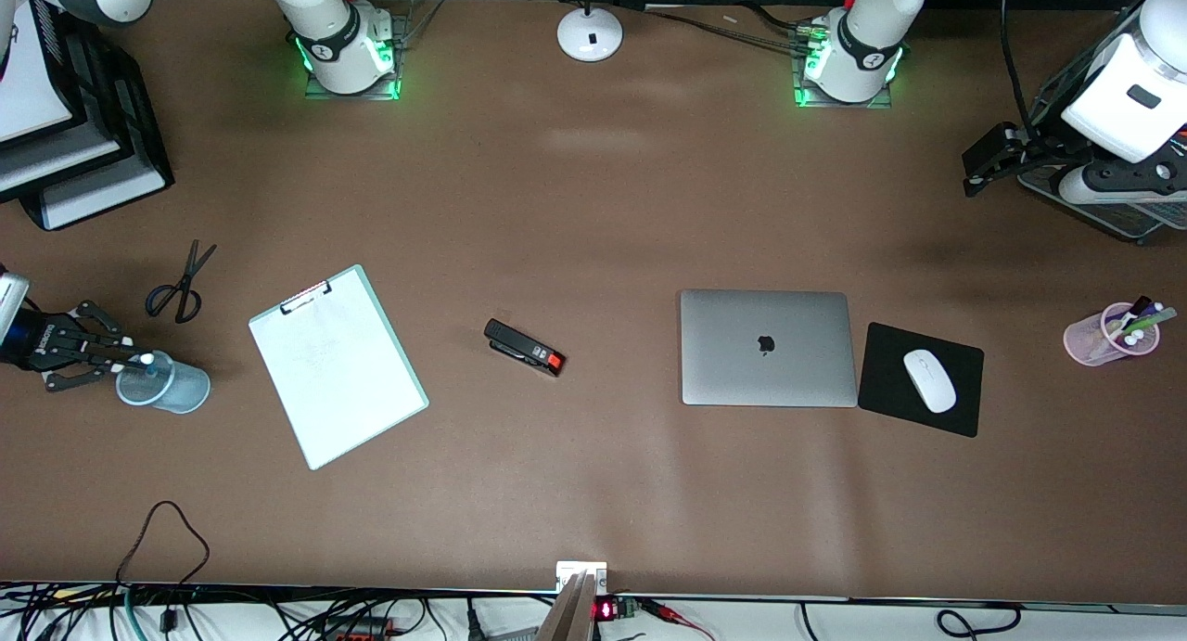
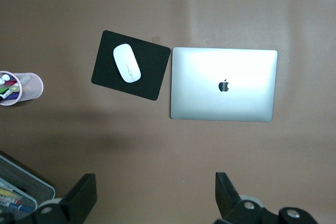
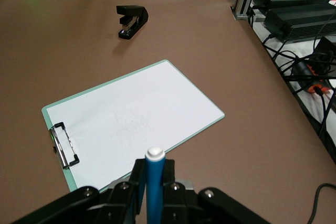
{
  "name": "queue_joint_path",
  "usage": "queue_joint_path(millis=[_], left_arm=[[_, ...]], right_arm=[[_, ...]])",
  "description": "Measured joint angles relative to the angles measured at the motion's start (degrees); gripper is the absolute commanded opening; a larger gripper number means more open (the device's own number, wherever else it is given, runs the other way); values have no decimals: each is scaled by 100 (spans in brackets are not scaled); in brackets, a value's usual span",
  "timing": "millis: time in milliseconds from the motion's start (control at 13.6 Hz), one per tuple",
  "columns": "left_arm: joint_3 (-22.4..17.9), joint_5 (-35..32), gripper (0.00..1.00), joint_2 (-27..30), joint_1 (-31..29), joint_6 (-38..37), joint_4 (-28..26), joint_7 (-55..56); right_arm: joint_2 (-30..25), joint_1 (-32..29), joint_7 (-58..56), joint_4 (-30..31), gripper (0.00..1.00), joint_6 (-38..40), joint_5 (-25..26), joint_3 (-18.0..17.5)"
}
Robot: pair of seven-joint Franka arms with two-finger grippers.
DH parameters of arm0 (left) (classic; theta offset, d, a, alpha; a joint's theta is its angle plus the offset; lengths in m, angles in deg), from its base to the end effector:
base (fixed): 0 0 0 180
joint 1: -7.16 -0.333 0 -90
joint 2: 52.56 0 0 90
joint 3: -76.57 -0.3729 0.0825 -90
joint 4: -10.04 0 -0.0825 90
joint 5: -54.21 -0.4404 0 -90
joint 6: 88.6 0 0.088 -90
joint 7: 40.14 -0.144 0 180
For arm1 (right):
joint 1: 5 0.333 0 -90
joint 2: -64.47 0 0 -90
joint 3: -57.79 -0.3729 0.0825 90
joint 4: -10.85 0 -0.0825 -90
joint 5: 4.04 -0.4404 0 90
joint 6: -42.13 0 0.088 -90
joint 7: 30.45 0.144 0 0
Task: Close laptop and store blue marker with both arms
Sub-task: 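Lower the blue marker into the light blue cup with the right gripper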
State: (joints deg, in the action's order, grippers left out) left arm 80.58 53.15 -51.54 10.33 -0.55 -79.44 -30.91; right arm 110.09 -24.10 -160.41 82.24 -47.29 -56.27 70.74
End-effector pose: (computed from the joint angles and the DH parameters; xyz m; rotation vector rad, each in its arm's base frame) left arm 0.5964 -0.0728 0.6570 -3.1205 -0.0567 0.0067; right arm 0.7482 -0.2794 0.2823 -1.7838 -1.7025 -0.8470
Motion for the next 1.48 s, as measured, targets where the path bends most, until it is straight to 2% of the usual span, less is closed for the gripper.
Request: queue_joint_path(millis=[1475], left_arm=[[0,4,100,20,-1,-48,0,-48]], right_arm=[[528,-341,-88,-8,2,-209,-241,0]])
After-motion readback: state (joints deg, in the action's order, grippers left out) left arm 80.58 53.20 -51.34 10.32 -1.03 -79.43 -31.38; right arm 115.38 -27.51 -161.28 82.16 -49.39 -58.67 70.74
